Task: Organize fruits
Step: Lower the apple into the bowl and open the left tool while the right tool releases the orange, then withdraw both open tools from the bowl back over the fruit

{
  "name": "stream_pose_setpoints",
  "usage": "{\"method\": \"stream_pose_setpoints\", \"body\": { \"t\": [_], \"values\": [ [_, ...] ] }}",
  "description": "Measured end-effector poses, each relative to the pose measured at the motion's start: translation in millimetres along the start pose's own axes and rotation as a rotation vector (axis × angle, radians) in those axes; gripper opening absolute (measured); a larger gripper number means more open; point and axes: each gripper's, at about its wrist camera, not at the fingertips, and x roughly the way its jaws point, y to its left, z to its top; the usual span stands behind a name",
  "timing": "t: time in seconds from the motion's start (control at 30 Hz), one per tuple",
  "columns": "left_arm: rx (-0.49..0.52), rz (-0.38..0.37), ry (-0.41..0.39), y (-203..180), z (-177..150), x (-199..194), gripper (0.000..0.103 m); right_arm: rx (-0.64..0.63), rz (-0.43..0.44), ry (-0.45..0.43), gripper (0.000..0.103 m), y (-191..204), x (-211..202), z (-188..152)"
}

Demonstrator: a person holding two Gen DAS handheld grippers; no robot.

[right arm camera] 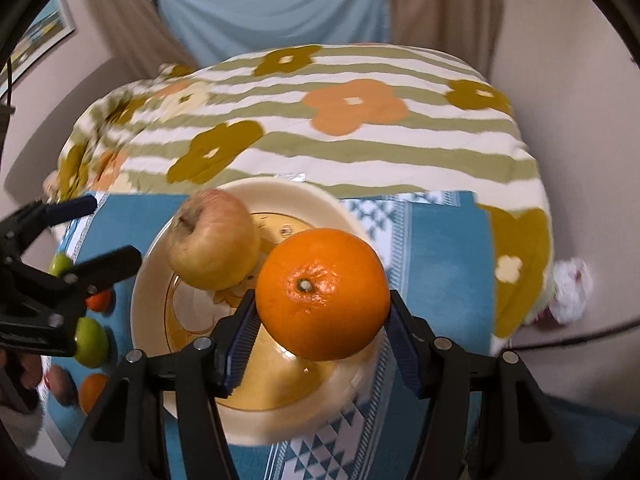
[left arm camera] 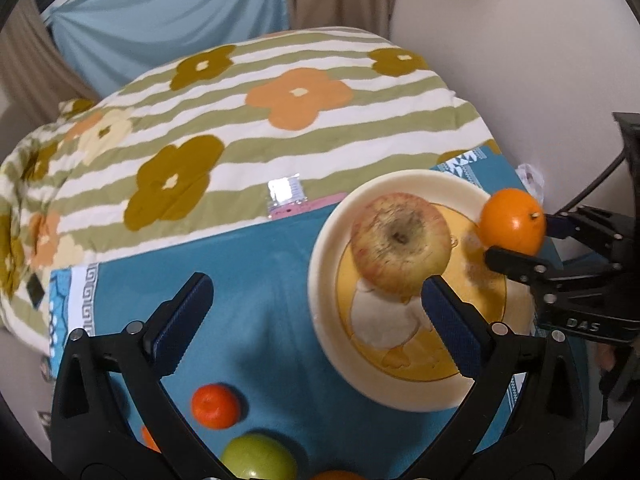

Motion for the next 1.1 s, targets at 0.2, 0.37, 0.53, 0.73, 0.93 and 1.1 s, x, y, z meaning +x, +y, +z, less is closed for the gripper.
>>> {"method": "stream_pose_setpoints", "body": {
  "t": [0.2, 0.37, 0.53, 0.73, 0.93, 1.1],
  "values": [
    [-0.029, 0.021, 0.011, 11.4, -12.3, -2.4, 0.103, -0.105, -0.010, 0.002, 0.057, 11.8, 16.8, 2.2],
    [-0.060, 0.022, 0.017, 16.2, -18.7, -5.4, 0.103, -0.154, -0.031, -0.030, 0.079, 16.3, 16.0, 2.4],
    [-0.069, 0.026, 0.013, 15.1, -22.1, -12.6, 0.103, -0.164, -0.016, -0.083, 0.103, 16.9, 3.7, 1.6],
    [-0.085, 0.031, -0.012, 10.6, -21.6, -28.4, 0.103, -0.151, -0.030, -0.074, 0.103, 18.5, -10.0, -0.8],
    [-0.100, 0.044, -0.055, 8.4, -22.3, -53.0, 0.103, -0.145, -0.034, -0.092, 0.103, 23.4, -32.6, -0.1],
    [-0.117, 0.063, -0.102, 6.9, -28.0, -81.1, 0.103, -0.157, -0.033, -0.126, 0.103, 29.9, -58.2, -1.0]
  ]
}}
